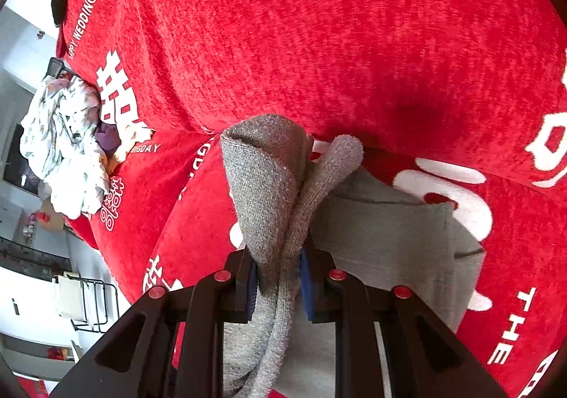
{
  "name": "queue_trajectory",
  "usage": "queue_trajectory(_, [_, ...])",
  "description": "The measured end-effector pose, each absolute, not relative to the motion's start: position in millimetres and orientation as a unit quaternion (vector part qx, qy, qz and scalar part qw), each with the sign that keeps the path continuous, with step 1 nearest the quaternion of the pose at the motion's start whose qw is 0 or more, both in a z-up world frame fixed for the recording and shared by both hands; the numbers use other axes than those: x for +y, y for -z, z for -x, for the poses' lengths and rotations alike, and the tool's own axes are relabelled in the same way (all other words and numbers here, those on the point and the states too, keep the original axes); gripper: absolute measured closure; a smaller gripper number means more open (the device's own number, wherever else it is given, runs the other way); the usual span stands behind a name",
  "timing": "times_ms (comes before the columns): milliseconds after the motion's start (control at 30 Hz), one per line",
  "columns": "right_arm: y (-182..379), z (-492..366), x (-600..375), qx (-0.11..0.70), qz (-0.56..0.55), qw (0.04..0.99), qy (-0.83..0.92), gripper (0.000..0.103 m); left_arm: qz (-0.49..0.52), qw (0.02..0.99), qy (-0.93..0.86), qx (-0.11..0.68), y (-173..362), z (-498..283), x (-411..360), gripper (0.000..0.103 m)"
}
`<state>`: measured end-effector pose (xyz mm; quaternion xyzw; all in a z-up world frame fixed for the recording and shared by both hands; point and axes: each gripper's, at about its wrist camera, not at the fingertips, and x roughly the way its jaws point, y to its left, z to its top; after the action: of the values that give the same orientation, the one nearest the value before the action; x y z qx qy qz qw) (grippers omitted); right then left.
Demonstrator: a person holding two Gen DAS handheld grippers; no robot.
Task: Fold small clothes
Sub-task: 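Lift the folded grey sweater with both tools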
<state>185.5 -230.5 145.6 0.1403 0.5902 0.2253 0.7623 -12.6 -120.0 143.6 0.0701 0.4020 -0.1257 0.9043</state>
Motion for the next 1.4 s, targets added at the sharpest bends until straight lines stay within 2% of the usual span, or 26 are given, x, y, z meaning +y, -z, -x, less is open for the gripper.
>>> queue_trajectory(533, [-121.2, -166.0, -302.1, 0.572, -0.157, 0.766, -0.246, 0.082, -0.14, 0.889, 0.131, 0.417, -109.8, 20.0, -200.5, 0.092])
queue_trajectory(1400, [-43.2, -136.3, -373.4, 0.548, -0.288, 0.751, -0.231, 0.081, -0.227, 0.871, 0.121, 0.419, -67.8, 30.2, -249.2, 0.092])
